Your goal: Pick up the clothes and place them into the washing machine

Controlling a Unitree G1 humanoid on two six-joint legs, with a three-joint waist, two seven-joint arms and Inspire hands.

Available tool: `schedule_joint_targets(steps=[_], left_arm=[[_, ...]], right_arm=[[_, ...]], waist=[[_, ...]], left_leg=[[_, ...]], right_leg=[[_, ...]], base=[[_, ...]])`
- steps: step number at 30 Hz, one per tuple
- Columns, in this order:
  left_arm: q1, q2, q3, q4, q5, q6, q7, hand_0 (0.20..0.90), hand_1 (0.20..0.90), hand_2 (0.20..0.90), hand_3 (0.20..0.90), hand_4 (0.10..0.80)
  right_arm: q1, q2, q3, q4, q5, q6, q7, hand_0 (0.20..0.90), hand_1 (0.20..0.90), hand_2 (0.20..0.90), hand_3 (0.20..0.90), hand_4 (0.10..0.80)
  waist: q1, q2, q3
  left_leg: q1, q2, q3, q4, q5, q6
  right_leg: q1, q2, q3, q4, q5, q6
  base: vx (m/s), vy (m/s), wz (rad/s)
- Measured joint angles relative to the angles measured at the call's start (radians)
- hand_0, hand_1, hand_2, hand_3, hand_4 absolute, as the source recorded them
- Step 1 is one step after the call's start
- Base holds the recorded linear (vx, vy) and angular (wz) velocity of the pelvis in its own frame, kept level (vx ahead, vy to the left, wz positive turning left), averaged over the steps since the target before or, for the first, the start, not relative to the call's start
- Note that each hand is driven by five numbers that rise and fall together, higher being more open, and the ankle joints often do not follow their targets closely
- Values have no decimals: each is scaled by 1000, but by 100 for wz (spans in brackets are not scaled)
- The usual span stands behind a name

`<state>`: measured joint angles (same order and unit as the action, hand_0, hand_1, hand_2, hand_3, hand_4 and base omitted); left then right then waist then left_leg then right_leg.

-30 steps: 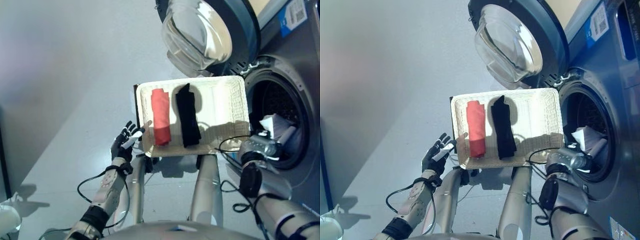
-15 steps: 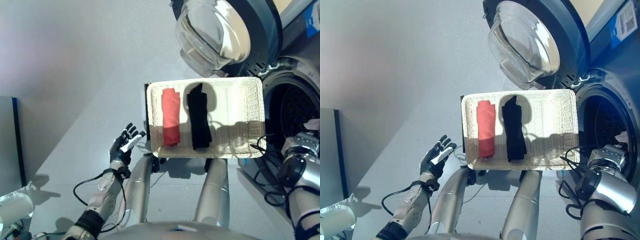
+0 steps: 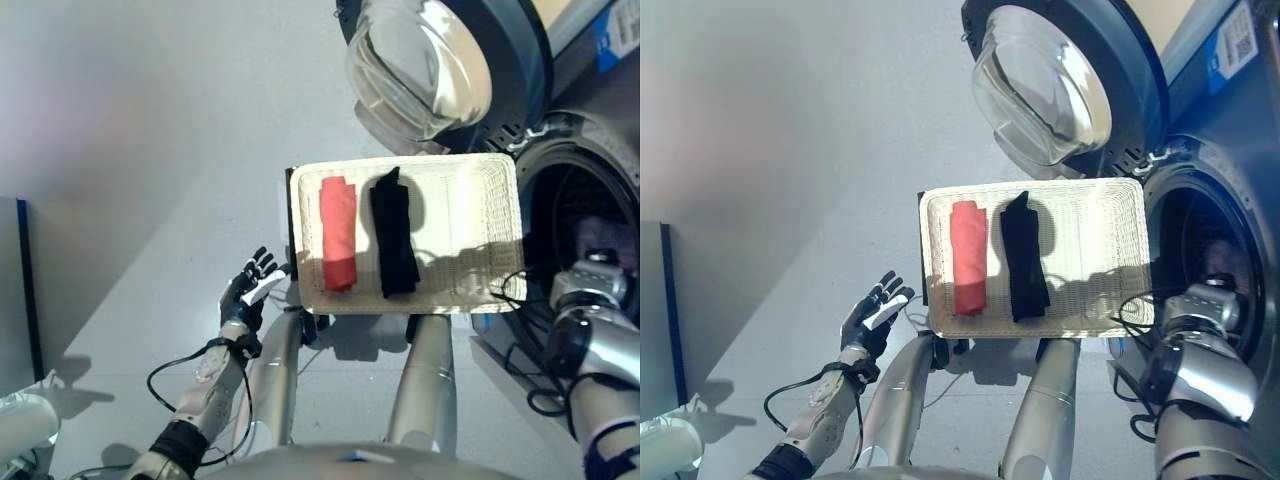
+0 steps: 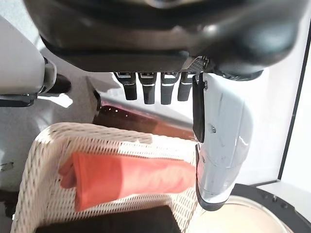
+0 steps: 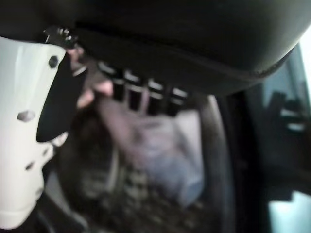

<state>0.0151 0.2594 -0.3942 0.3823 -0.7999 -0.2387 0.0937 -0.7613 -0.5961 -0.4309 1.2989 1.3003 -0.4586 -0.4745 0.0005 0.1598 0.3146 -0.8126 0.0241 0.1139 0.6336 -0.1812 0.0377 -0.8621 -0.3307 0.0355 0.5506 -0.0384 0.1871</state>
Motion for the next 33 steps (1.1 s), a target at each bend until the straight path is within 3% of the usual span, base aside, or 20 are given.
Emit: schedule_joint_targets(steps=[5, 8, 14, 17, 27, 33], left_arm=[[9, -16, 29, 2, -2, -1, 0, 900, 900, 900, 900, 800], [11, -26, 45, 3, 2, -3, 2, 900, 900, 900, 900, 800], [17, -39, 117, 19, 13, -7, 18, 900, 900, 900, 900, 800], [17, -49, 144, 19, 40, -12, 24, 900, 900, 900, 900, 800], [23, -44, 144, 19, 56, -11, 28, 900, 900, 900, 900, 800], [25, -42, 144, 15, 69, -10, 38, 900, 900, 900, 900, 800]], right_arm=[[106, 237, 189, -180, -129, 3, 54, 900, 900, 900, 900, 800], [211, 320, 307, -302, -304, -14, 38, 900, 900, 900, 900, 800], [259, 352, 550, -375, -628, 102, 41, 900, 900, 900, 900, 800], [222, 370, 614, -365, -774, 166, 38, 900, 900, 900, 900, 800], [121, 385, 638, -141, -1013, 288, -2, 900, 900, 900, 900, 800], [101, 401, 647, -46, -1125, 352, -71, 900, 900, 900, 900, 800]], waist=[[-13, -39, -8], [-16, -61, -7], [-35, -83, -12], [-6, -83, -13], [55, -85, -13], [68, -86, -13]], left_leg=[[-8, 16, -10, 14, -3, -8], [-9, 18, -12, 17, -3, -10], [1, 24, -19, 25, -9, -11], [2, 25, -22, 21, -6, -13], [3, 13, -67, 5, 17, -20], [0, 13, -70, 10, 19, -21]], right_leg=[[0, 14, -11, 4, 0, -1], [2, 16, -13, 4, -1, -3], [21, 19, -24, 3, -2, -6], [22, 19, -26, 7, -3, -7], [52, 5, -80, 20, -20, -18], [52, 3, -79, 23, -21, -19]], base=[[-11, -4, -2], [33, -3, 0], [-26, -8, 0], [-5, -3, 2], [10, 2, 15], [14, 4, 0]])
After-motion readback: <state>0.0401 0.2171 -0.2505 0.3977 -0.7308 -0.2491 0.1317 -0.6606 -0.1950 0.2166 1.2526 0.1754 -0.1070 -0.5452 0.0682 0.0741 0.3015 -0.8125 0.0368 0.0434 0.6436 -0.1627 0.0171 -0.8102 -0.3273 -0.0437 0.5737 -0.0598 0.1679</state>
